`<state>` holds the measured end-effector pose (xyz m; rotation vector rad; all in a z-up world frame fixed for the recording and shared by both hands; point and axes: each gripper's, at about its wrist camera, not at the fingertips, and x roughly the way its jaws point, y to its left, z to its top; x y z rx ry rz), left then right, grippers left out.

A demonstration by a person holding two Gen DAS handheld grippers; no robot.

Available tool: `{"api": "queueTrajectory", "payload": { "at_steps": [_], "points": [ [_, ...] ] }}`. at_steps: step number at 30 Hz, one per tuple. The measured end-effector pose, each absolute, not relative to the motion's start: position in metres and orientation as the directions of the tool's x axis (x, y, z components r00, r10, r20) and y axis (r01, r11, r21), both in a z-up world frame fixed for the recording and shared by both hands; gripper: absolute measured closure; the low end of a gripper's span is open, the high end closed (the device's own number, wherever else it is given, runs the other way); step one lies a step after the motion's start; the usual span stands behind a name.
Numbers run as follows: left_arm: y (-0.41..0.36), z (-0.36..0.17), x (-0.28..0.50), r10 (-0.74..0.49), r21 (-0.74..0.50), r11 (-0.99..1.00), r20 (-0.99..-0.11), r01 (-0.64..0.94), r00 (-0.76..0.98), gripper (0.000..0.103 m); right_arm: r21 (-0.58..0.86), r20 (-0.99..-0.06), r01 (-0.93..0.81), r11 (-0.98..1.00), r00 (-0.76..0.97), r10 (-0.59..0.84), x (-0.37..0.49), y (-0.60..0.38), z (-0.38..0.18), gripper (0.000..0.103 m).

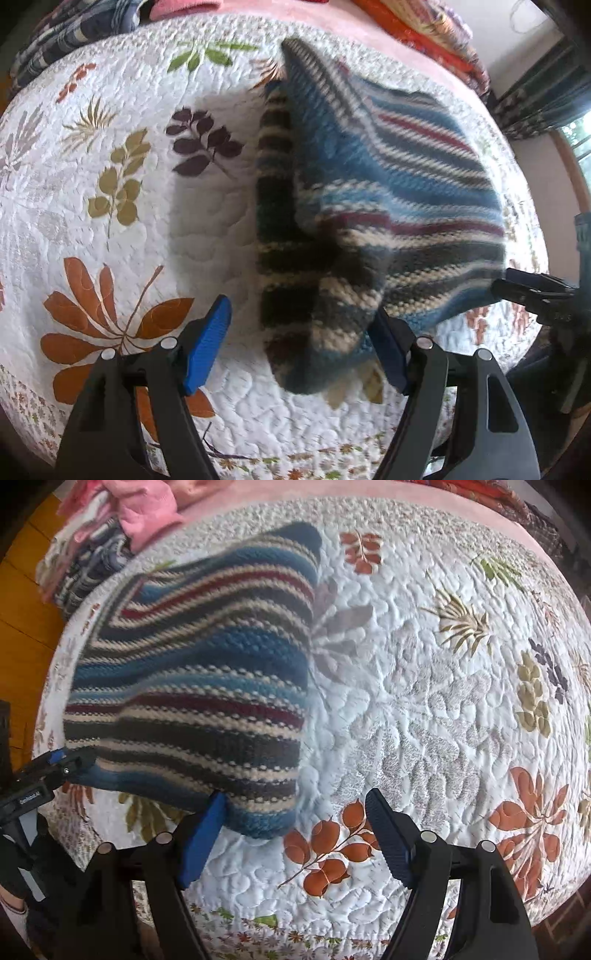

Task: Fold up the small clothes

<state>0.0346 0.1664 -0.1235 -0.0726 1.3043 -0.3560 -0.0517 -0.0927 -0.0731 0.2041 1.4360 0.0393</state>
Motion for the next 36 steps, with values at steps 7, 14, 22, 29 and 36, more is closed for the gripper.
{"api": "queueTrajectory", "payload": {
  "at_steps": [7, 14, 22, 29, 36],
  "points": [
    [0.174, -0.146, 0.041, -0.288, -0.25, 0.947, -0.939, 0.201, 0.189, 0.019, 0.117, -0.992, 0.091, 0.989, 0.055, 0.113, -0.046, -0.089, -0.099, 0.023],
    [0.179, -0.141, 0.038, -0.292, -0.259, 0.949, -0.937, 0.18, 0.192, 0.018, 0.145, -0.989, 0.127, 0.981, 0.048, 0.14, -0.05, -0.094, -0.106, 0.019],
    [0.18, -0.079, 0.007, -0.33, -0.289, 0.94, -0.904, 0.18, 0.27, 0.019, 0.209, -0.935, 0.13, 0.969, 0.316, 0.159, -0.072, -0.113, -0.03, 0.016],
    [0.185, -0.056, -0.03, -0.28, -0.249, 0.959, -0.905, 0.134, 0.321, 0.014, 0.25, -0.897, 0.105, 0.962, 0.398, 0.19, -0.099, -0.091, -0.001, 0.009],
    [0.186, -0.045, -0.056, -0.183, -0.142, 0.981, -0.91, 0.134, 0.372, 0.011, 0.135, -0.91, 0.091, 0.987, 0.406, 0.087, -0.122, -0.058, 0.011, 0.004]
  ]
}}
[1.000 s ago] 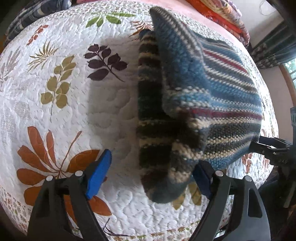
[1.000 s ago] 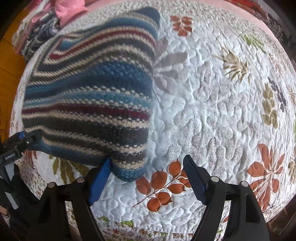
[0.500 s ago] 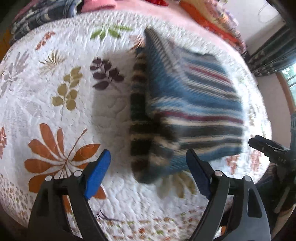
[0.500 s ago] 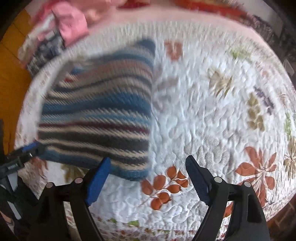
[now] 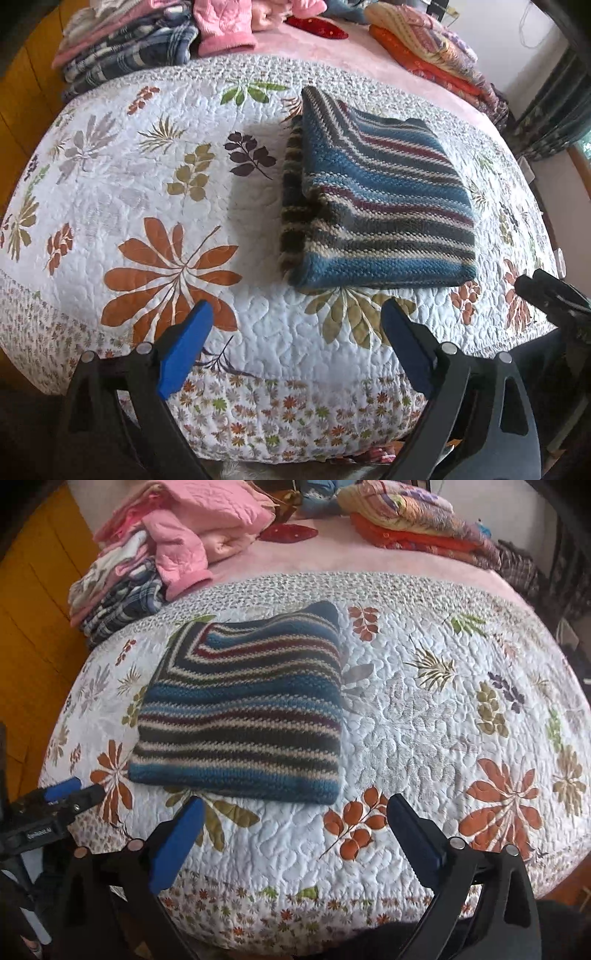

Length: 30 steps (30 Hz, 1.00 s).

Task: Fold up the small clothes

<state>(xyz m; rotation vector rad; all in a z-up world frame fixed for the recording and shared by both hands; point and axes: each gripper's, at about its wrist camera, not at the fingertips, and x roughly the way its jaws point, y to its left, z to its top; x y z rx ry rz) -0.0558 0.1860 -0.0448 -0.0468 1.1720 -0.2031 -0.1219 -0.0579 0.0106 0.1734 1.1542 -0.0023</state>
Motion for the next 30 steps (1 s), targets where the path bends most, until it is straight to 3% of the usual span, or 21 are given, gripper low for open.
{"api": "queueTrajectory", "payload": {
  "at_steps": [7, 13, 30],
  "points": [
    [0.184, -0.035, -0.077, -0.13, -0.086, 0.988, -0.91, 0.128, 0.395, 0.008, 0.086, -0.924, 0.101, 0.991, 0.379, 0.042, -0.142, -0.037, 0.013, 0.004],
    [0.182, -0.03, -0.09, -0.134, -0.089, 0.988, -0.904, 0.127, 0.407, 0.008, 0.135, -0.933, 0.156, 0.978, 0.354, 0.073, -0.153, -0.035, 0.014, 0.004],
    [0.17, -0.007, -0.109, -0.11, -0.058, 0.989, -0.901, 0.135, 0.419, 0.008, 0.023, -0.923, 0.135, 0.991, 0.383, -0.031, -0.166, -0.021, 0.053, 0.004]
  ]
}}
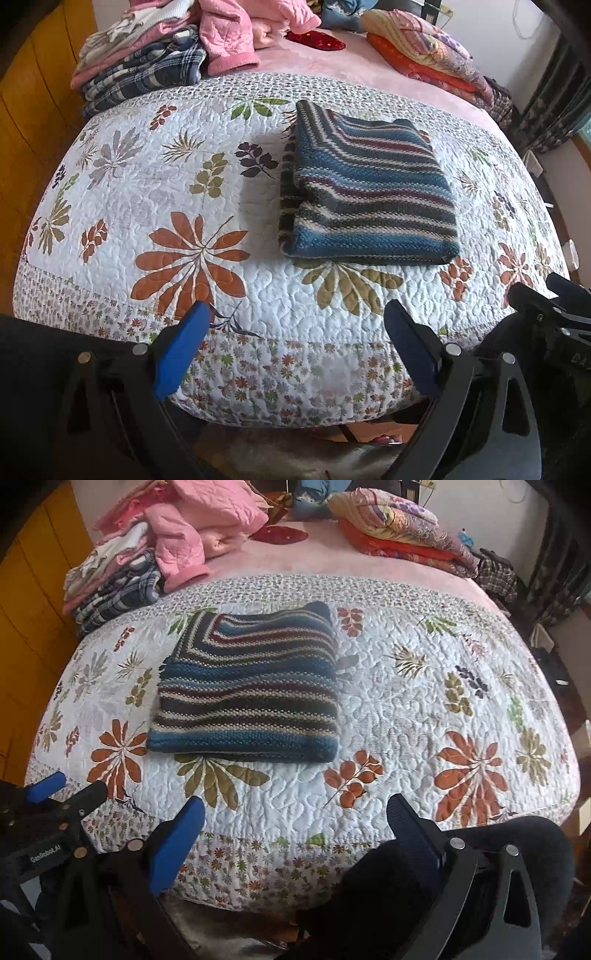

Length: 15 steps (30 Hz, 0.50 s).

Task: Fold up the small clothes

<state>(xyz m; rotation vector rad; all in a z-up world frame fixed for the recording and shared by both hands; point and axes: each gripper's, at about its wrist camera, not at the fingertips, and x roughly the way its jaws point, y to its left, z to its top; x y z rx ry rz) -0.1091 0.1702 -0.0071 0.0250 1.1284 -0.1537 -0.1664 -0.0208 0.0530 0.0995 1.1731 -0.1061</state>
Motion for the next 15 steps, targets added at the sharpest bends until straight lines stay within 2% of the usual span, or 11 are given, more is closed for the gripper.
{"api": "queueTrajectory", "payload": {
  "at_steps": [15],
  "points": [
    [0.15, 0.012, -0.119, -0.104, -0.024, 0.984, -0.883, 0.177, 0.458, 0.008, 0.031, -0.901, 0.121, 0.992, 0.433, -0.025, -0.176, -0.017, 0.072, 0.004]
  ]
}}
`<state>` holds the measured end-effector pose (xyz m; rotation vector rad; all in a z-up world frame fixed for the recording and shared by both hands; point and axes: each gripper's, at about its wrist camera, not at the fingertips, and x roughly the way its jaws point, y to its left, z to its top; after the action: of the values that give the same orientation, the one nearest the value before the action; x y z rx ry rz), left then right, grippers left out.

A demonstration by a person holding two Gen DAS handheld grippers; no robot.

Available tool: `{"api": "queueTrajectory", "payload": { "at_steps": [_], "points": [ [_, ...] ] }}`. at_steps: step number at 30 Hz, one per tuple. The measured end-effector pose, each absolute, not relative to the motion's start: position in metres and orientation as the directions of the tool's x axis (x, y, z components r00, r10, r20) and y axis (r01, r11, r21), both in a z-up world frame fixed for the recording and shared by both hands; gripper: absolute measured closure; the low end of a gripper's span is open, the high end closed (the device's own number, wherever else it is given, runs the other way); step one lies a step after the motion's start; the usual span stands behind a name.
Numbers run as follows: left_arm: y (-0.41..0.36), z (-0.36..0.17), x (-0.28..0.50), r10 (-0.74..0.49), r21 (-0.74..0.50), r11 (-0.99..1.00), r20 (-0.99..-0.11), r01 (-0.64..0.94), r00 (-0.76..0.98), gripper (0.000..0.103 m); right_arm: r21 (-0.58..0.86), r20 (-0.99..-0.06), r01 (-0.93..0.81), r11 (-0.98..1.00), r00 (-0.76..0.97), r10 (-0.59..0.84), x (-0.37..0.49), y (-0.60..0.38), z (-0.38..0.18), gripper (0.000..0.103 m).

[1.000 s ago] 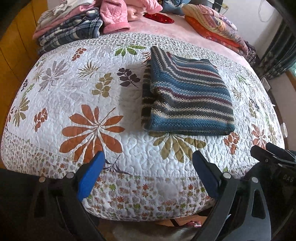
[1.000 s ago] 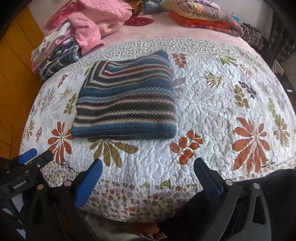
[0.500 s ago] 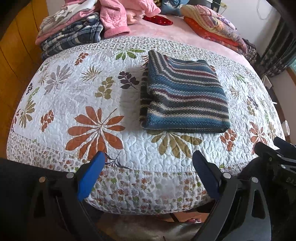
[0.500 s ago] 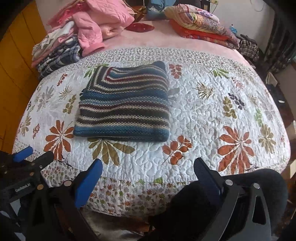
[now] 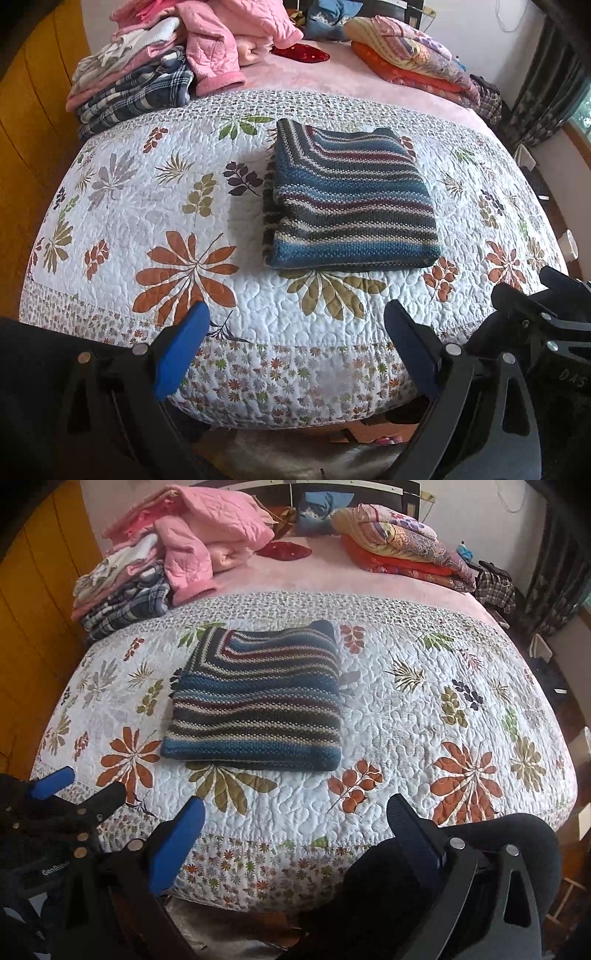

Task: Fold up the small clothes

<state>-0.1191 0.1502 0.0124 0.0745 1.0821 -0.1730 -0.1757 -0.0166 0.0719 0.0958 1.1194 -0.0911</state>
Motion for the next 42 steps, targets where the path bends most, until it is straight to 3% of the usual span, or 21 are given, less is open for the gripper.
{"api": "queueTrajectory", "payload": {
  "at_steps": [42],
  "points": [
    [0.145, 0.006, -0.113, -0.072, 0.012, 0.984, -0.889, 0.18, 0.452, 0.008, 0.047, -0.908, 0.17, 0.984, 0.418, -0.029, -0.167, -0.036, 0.062, 0.004]
  ]
}}
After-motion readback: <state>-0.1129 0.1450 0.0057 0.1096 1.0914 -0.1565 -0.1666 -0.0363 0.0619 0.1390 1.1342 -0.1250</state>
